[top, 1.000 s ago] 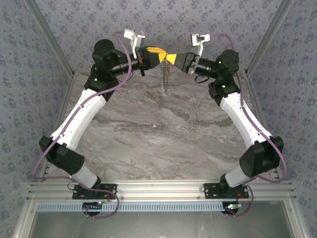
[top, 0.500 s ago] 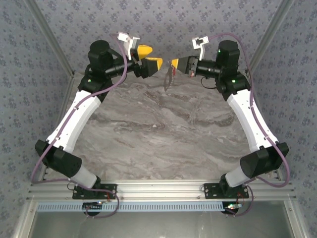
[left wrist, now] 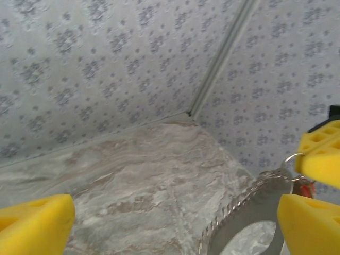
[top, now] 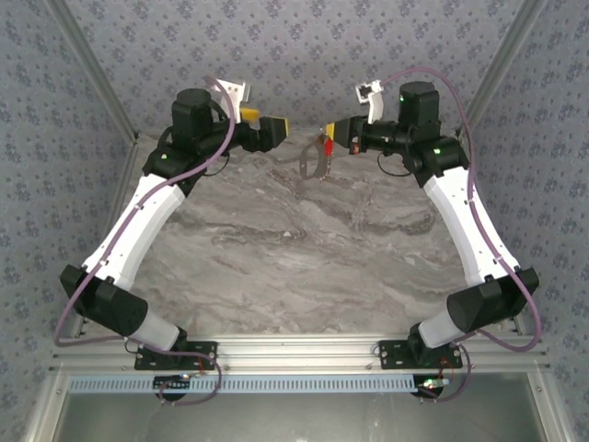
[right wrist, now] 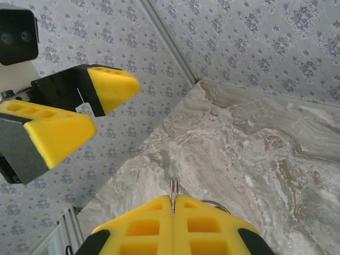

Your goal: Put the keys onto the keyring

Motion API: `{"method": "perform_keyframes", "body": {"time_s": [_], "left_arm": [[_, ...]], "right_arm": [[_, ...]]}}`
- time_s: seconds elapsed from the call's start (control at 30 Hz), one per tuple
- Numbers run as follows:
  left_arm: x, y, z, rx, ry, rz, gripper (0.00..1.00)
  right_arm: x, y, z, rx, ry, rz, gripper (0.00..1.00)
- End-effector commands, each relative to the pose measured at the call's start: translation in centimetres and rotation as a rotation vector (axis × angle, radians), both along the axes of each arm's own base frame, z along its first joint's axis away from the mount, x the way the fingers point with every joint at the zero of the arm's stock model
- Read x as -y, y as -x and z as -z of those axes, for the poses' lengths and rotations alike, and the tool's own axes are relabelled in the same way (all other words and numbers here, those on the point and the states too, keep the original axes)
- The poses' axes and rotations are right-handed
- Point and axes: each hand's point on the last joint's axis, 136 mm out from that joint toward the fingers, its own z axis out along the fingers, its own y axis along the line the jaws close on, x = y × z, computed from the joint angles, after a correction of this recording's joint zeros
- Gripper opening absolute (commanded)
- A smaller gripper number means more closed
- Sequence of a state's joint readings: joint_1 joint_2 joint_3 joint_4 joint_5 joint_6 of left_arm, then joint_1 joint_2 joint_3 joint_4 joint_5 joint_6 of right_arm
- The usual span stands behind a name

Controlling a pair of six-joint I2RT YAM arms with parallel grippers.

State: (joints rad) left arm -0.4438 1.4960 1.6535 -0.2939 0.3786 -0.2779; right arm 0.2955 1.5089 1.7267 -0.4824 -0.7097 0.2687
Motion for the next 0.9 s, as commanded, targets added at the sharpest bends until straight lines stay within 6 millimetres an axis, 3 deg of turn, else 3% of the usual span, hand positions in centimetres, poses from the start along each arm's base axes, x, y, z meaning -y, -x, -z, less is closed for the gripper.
{"method": "perform_keyframes", "body": {"time_s": [0.0,0.27,0.53,0.67,0.87], "left_arm": [[-1.7,0.8,-1.4,0.043,-0.031,-0.057,0.98],[0.1,2.9,-1.0,0.032,-0.062,0.114,0.98],[1.6,5.8,-3.2,0.067,-0.018,0.297,0.97],[2.1,6.5,-4.2,0.06,-0.008,0.351,0.9],[3.2,7.0,-5.6,0.052,0.013,0.458,0.76]], "right_arm": [[0.4,0.5,-2.6,0.107,0.012,0.001,0.0],[0.6,1.6,-3.2,0.122,0.074,-0.073,0.0],[0.4,2.8,-4.7,0.102,-0.041,-0.216,0.0],[0.0,3.5,-5.5,0.087,-0.102,-0.285,0.0],[-1.1,4.0,-4.5,0.038,-0.117,-0.344,0.0]]}}
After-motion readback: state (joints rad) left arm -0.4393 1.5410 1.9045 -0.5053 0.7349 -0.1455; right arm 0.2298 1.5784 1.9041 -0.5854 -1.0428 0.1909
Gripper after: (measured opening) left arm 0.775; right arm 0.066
